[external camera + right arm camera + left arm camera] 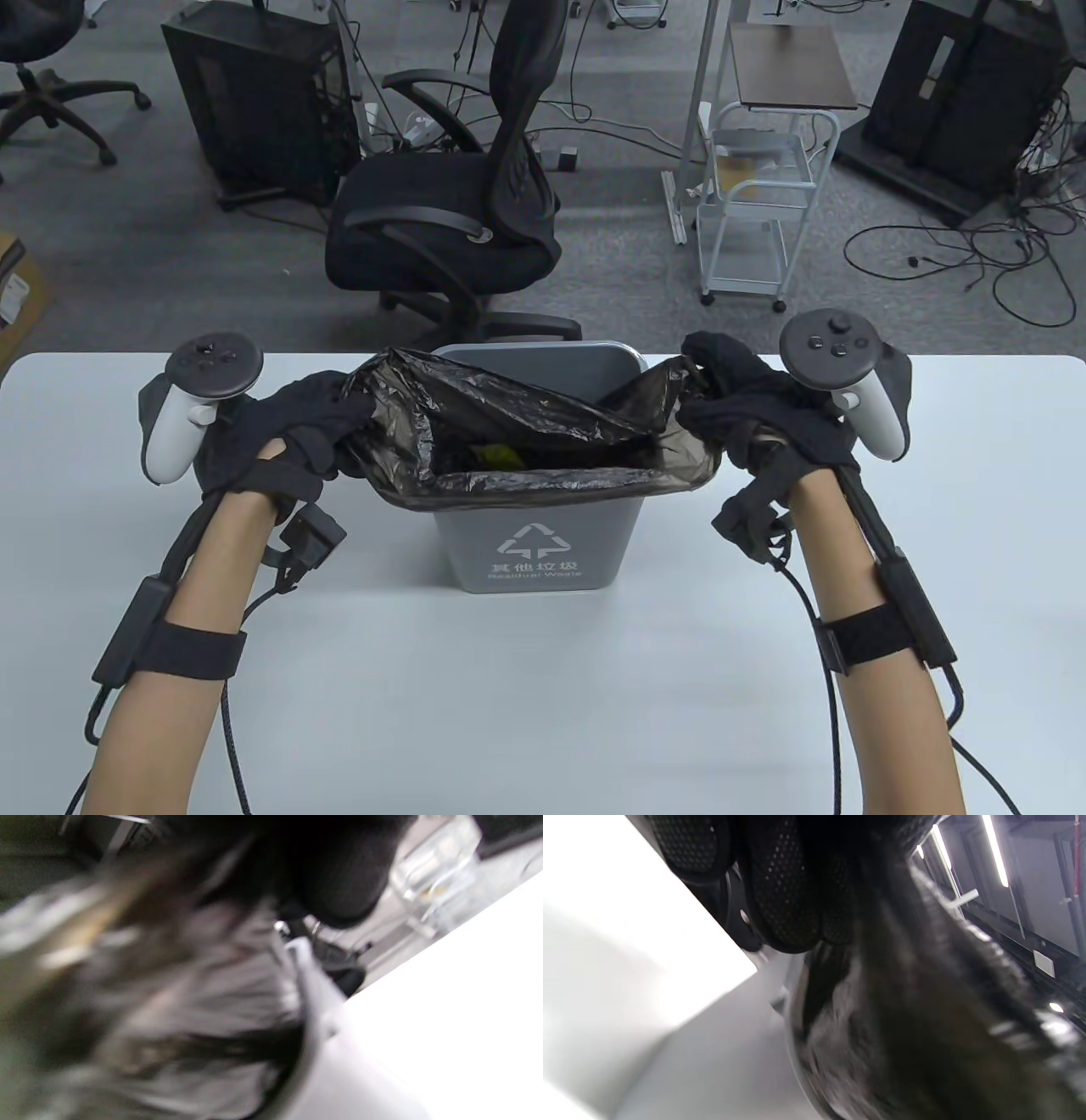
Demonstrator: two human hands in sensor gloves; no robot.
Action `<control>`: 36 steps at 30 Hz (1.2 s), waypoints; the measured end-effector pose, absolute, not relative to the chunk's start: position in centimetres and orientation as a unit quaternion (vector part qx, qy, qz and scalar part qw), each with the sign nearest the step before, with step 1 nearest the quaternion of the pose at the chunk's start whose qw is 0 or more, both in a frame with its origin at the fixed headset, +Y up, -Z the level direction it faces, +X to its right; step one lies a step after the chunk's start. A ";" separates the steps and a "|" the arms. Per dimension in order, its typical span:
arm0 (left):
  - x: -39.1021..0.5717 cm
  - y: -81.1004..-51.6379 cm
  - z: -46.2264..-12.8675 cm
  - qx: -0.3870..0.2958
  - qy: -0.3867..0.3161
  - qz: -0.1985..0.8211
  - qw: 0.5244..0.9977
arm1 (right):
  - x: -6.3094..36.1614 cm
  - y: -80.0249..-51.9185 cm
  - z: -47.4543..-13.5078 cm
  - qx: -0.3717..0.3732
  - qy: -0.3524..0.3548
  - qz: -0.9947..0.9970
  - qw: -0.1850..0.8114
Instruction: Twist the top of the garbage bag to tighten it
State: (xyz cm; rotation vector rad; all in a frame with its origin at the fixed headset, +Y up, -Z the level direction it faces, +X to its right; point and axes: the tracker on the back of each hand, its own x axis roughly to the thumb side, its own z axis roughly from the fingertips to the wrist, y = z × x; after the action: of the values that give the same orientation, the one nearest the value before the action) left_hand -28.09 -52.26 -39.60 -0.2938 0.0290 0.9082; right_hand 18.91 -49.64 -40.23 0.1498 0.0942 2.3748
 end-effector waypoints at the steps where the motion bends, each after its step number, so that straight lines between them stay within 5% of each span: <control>1: -28.7 -51.9 -39.4 -0.125 0.030 0.427 0.895 | 19.3 -49.4 -40.1 0.048 0.026 0.935 0.350; 15: -30.8 -49.2 -37.5 -0.048 0.092 0.295 0.950 | 20.3 -48.9 -39.8 -0.036 -0.116 0.930 0.347; 21: -33.0 -50.0 -37.6 -0.101 0.019 0.507 0.856 | 22.8 -50.6 -40.4 -0.008 -0.039 0.778 0.627; 27: -33.7 -52.3 -38.5 -0.153 -0.083 0.672 0.720 | 23.7 -52.4 -41.1 0.069 -0.031 0.710 0.701; 32: -33.0 -52.7 -38.7 -0.171 -0.132 0.670 0.710 | 23.2 -51.6 -41.0 0.134 -0.051 0.799 0.583; 36: -32.0 -51.6 -38.6 -0.144 -0.119 0.571 0.800 | 21.2 -50.4 -40.9 0.155 -0.040 0.895 0.416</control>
State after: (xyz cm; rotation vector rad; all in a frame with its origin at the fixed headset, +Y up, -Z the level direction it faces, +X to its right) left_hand -32.05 -51.59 -38.57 -0.3079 -0.2559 1.2240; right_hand 21.24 -50.45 -40.88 0.3895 -0.1007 2.2478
